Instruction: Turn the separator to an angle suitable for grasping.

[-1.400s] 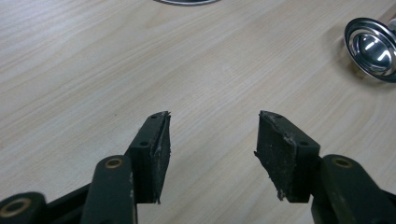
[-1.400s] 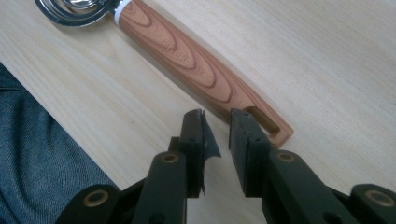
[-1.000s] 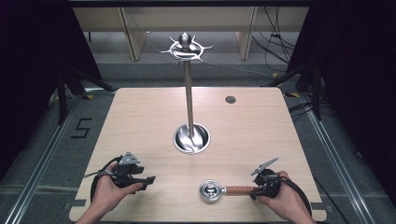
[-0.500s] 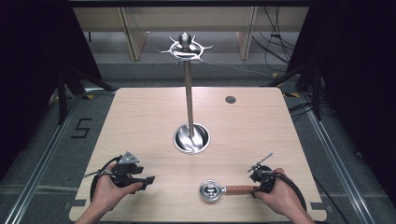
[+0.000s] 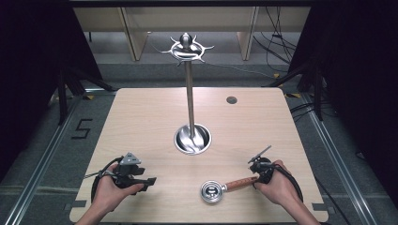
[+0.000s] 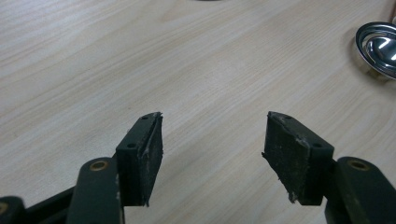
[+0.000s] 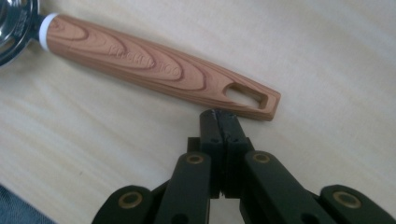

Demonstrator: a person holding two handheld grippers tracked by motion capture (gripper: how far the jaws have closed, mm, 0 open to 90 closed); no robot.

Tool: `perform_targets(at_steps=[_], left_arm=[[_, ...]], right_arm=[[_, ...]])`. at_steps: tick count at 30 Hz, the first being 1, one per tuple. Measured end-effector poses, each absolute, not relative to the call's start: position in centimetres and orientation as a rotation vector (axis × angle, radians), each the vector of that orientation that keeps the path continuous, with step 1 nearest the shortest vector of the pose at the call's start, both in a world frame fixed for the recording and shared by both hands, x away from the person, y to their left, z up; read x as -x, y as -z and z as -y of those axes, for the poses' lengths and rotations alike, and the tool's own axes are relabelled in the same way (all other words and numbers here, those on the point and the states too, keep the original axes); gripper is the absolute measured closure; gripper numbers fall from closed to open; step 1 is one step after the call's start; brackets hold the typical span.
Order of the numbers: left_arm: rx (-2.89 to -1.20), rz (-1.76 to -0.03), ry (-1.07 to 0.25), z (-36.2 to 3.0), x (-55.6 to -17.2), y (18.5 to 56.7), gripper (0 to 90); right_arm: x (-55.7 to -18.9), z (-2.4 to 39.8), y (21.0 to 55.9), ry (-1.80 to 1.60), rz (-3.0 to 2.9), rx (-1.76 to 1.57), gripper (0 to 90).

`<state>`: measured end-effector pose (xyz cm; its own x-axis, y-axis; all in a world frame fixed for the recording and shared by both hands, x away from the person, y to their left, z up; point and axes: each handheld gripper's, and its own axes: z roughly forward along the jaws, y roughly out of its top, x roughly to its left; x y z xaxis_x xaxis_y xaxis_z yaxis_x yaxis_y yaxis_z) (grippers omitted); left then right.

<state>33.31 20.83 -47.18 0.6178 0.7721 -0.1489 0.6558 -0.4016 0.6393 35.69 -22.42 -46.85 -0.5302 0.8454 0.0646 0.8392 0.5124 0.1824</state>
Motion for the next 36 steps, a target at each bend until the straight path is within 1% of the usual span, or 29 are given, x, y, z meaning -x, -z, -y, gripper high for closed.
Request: perform_targets(at_steps=[1,4,9,11,23,24,25,26,27,29,32,33,34,36], left_arm=[[-2.163,-1.126,-0.22,-20.8,-33.3,47.3,36.5],[-2.167,-1.123,-0.234,-20.9,-33.4,47.3,36.5],[-2.169,-1.124,-0.199,-20.8,-33.3,47.2,36.5],[-2.178,-1.119,-0.212,-20.9,-33.4,47.2,36.5],[-2.172,-1.12,-0.193,-20.8,-33.4,47.2,36.5],[-2.168,-1.121,-0.215,-20.8,-33.4,47.3,36.5],[-2.168,-1.121,-0.215,-20.8,-33.4,47.3,36.5],[-2.173,-1.12,-0.201,-20.8,-33.5,47.3,36.5],[-2.178,-1.122,-0.206,-20.8,-33.5,47.2,36.5],[-2.17,-1.115,-0.196,-20.8,-33.6,47.2,36.5],[-2.174,-1.116,-0.184,-20.7,-33.7,47.3,36.5],[-2.174,-1.116,-0.184,-20.7,-33.7,47.3,36.5],[-2.178,-1.117,-0.181,-20.7,-33.6,47.3,36.4],[-2.178,-1.112,-0.194,-20.8,-33.5,47.3,36.5]], right_arm=[[-36.5,22.3,46.8,-0.298,-2.703,-1.507,90.0],[-37.2,22.0,46.8,-0.299,-2.693,-1.515,90.0],[-39.6,21.2,46.6,-0.303,-2.672,-1.496,90.0],[-40.3,20.7,46.6,-0.301,-2.662,-1.511,90.0],[-43.0,19.5,46.7,-0.341,-2.638,-1.497,90.0],[-43.1,19.3,46.7,-0.39,-2.608,-1.533,85.7],[-43.1,19.3,46.7,-0.39,-2.608,-1.533,85.7],[-43.2,19.4,46.7,-0.404,-2.587,-1.547,82.1],[-43.0,19.4,46.2,-0.418,-2.535,-1.619,75.5],[-42.9,19.7,45.7,-0.471,-2.469,-1.685,71.4],[-42.5,19.9,45.3,-0.56,-2.479,-1.745,60.1],[-42.5,19.9,45.3,-0.56,-2.479,-1.745,60.1],[-42.0,19.6,45.4,-0.568,-2.477,-1.773,50.1],[-41.4,19.2,45.5,-0.524,-2.461,-1.87,44.7]])
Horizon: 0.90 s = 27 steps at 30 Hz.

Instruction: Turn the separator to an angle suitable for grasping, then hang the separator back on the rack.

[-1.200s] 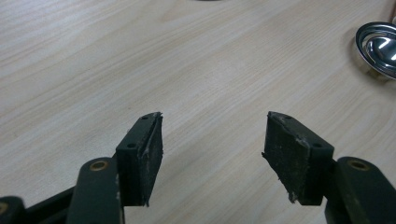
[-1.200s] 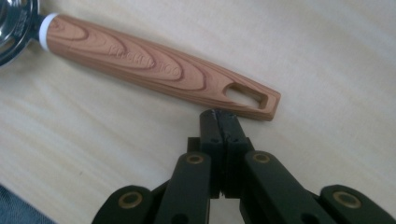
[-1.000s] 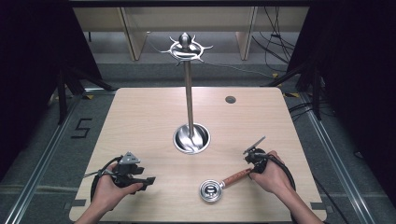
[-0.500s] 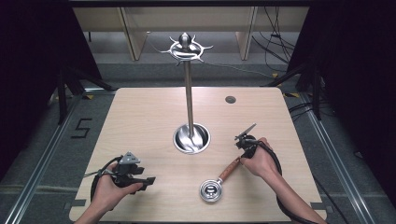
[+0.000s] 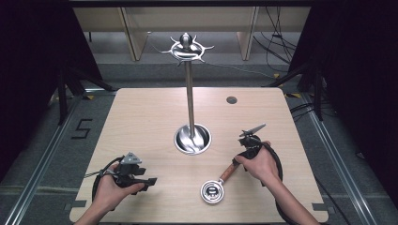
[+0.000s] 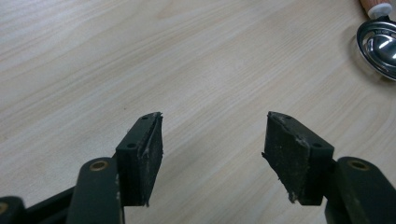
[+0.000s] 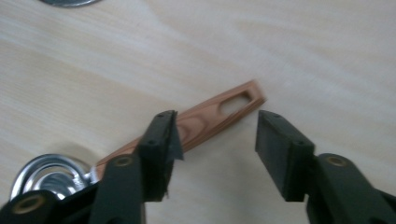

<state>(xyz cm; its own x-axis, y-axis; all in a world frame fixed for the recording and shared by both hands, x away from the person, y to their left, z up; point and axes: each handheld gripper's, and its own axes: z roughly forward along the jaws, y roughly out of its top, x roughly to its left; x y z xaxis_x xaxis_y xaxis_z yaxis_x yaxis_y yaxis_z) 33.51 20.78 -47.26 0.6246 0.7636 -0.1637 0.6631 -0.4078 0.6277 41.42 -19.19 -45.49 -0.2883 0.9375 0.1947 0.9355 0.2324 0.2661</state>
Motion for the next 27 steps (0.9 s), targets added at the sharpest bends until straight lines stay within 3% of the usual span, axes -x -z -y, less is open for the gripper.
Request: perform_targets(at_steps=[5,27], left_arm=[[-2.168,-1.118,-0.212,-20.8,-33.5,47.2,36.4],[-2.181,-1.121,-0.193,-20.6,-33.6,47.4,36.4]], right_arm=[[-40.4,18.1,45.9,-0.508,-2.492,-1.918,37.0],[-40.5,15.9,47.3,-0.44,-2.442,-1.985,31.8]])
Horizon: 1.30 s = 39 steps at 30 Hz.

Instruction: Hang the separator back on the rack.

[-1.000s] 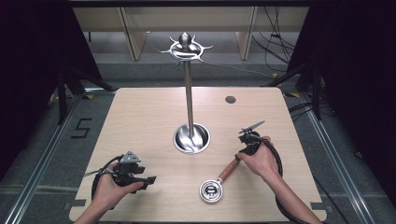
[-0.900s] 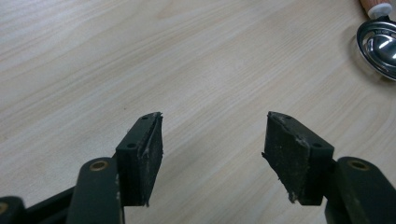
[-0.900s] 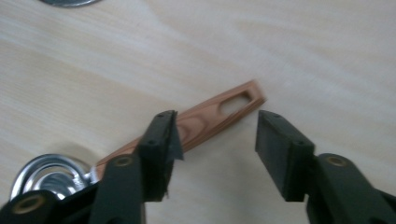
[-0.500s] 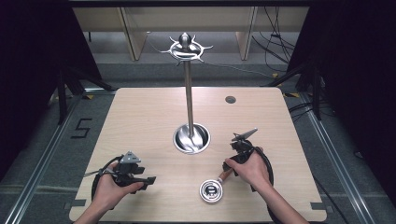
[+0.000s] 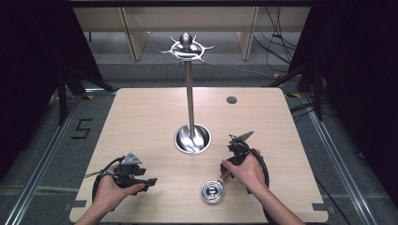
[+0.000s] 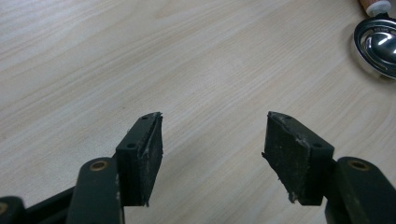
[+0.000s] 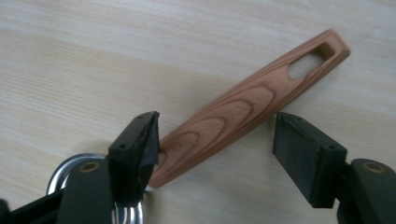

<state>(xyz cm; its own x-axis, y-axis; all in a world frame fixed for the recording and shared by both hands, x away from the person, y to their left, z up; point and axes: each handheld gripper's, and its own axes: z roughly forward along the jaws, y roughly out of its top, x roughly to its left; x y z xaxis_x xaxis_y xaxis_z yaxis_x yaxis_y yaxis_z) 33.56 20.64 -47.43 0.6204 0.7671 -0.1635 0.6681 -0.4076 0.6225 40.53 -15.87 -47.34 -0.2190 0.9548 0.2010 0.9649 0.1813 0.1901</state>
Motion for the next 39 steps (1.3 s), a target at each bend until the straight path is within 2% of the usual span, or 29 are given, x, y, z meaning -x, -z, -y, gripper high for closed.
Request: perform_targets(at_steps=[10,15,16,19,20,21,22,23,24,28,31,39], left_arm=[[-2.189,-1.113,-0.189,-20.7,-33.6,47.5,36.4],[-2.198,-1.108,-0.183,-20.7,-33.5,47.5,36.4],[-2.189,-1.11,-0.18,-20.6,-33.5,47.5,36.5],[-2.192,-1.112,-0.18,-20.7,-33.5,47.5,36.4],[-2.193,-1.111,-0.177,-20.7,-33.5,47.6,36.4],[-2.193,-1.111,-0.177,-20.7,-33.5,47.6,36.5],[-2.193,-1.118,-0.184,-20.7,-33.5,47.6,36.5],[-2.193,-1.118,-0.184,-20.7,-33.5,47.6,36.5],[-2.197,-1.107,-0.17,-20.7,-33.5,47.5,36.5],[-2.192,-1.111,-0.179,-20.7,-33.5,47.6,36.5],[-2.19,-1.113,-0.17,-20.7,-33.5,47.6,36.5],[-2.194,-1.114,-0.185,-20.8,-33.5,47.6,36.5]], right_arm=[[-40.8,15.1,47.9,0.397,2.45,1.879,33.2],[-40.6,14.3,47.5,0.297,2.433,1.904,41.8],[-40.5,14.3,47.6,0.288,2.498,1.862,46.0],[-40.4,14.3,47.5,0.267,2.516,1.857,49.4],[-40.3,14.3,47.5,0.265,2.531,1.845,54.7],[-40.3,14.3,47.5,0.265,2.531,1.845,54.7],[-40.3,14.5,47.2,0.22,2.541,1.813,60.0],[-40.3,14.5,47.2,0.22,2.541,1.813,60.0],[-40.2,14.5,47.2,0.248,2.544,1.819,64.0],[-40.3,14.7,46.9,0.245,2.573,1.779,63.8],[-40.4,14.9,46.8,0.251,2.569,1.775,54.3],[-39.3,15.4,46.6,0.197,2.572,1.719,55.3]])
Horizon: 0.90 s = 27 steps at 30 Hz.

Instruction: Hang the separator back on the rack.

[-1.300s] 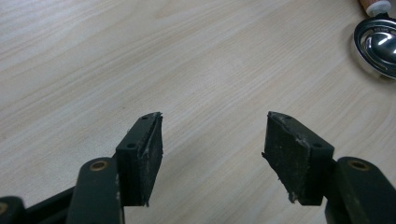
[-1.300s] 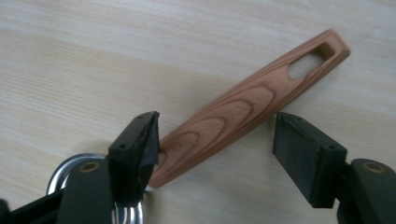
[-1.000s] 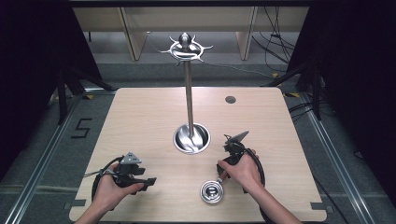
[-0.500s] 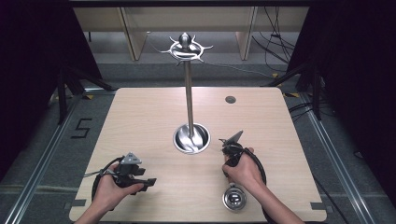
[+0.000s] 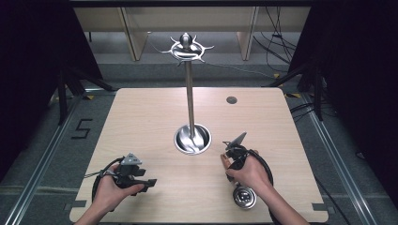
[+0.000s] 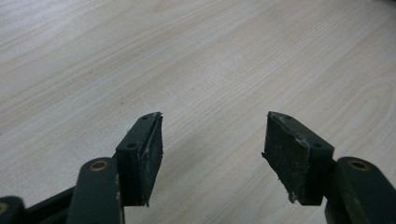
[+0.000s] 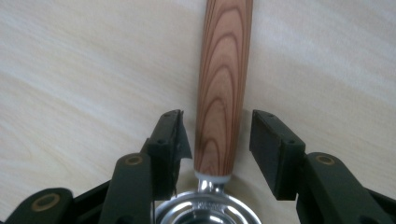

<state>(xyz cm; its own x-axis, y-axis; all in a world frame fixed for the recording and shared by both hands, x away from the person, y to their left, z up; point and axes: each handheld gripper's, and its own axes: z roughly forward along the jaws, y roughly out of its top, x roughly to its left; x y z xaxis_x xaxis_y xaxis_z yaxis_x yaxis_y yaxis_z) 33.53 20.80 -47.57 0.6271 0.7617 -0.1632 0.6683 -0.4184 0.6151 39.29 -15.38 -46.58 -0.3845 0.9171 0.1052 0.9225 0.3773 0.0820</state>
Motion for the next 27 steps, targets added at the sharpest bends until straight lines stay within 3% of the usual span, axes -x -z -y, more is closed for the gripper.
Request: perform_targets(at_steps=[27], left_arm=[[-2.193,-1.106,-0.175,-20.79,-33.48,47.58,36.5]], right_arm=[[-39.11,15.52,47.34,0.126,2.597,1.685,68.6]])
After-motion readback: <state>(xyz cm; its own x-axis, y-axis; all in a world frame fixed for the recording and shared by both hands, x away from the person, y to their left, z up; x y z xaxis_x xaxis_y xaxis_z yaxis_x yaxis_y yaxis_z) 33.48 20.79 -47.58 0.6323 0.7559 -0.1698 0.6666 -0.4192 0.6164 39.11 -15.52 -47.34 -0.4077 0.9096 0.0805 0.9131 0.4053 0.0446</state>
